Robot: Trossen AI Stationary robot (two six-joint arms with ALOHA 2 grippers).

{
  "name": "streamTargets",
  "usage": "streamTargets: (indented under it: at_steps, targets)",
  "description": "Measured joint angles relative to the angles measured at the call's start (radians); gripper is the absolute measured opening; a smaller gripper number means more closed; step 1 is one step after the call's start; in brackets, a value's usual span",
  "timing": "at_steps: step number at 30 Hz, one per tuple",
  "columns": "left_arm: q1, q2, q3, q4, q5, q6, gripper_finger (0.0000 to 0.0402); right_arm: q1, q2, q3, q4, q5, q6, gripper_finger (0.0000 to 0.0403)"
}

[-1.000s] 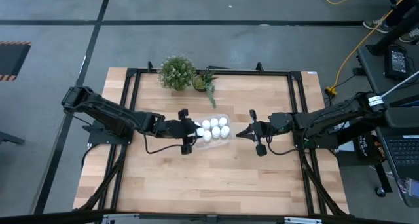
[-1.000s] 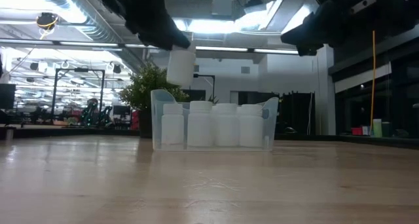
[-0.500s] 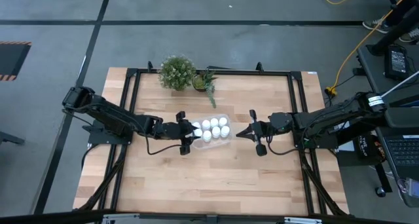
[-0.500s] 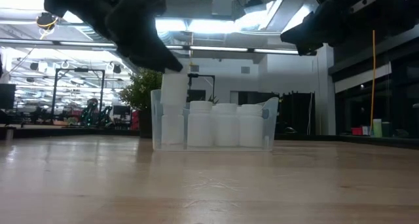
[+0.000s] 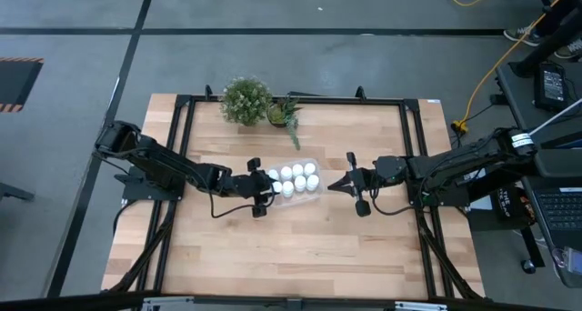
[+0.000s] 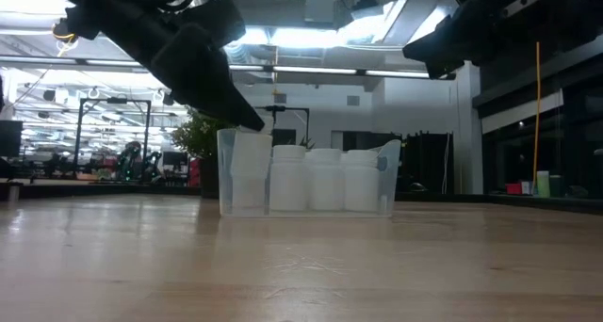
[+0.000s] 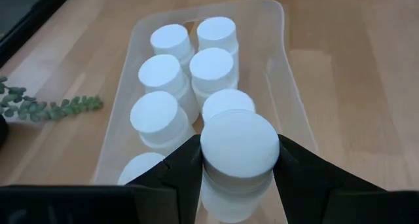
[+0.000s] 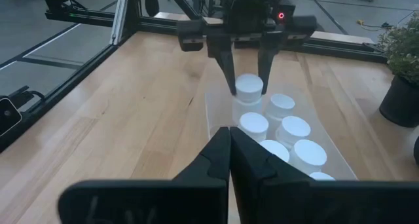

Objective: Pick and place pill bottles into a basket
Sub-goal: Put the white pill bottle into the transparent bin

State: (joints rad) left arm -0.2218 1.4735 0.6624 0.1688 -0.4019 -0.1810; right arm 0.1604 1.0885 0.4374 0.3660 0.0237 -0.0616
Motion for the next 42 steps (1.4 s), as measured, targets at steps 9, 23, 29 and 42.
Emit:
streamTargets:
  at_steps: [9,23,29,42]
  targets:
    - [0.001,0.012,0.0,0.003,-0.008,-0.029,0.0153,0.0,0.0,0.0,0.0,0.0,0.0,0.0009]
    - [0.001,0.029,0.0,-0.004,-0.018,-0.043,0.0153,0.0,0.0,0.0,0.0,0.0,0.0,0.001]
    - [0.001,0.053,0.001,0.001,-0.023,-0.046,0.0153,0.0,0.0,0.0,0.004,0.0,0.0,0.001]
    - [0.001,0.049,0.001,0.0,-0.024,-0.043,0.0153,0.0,0.0,0.0,0.006,0.0,0.004,0.001]
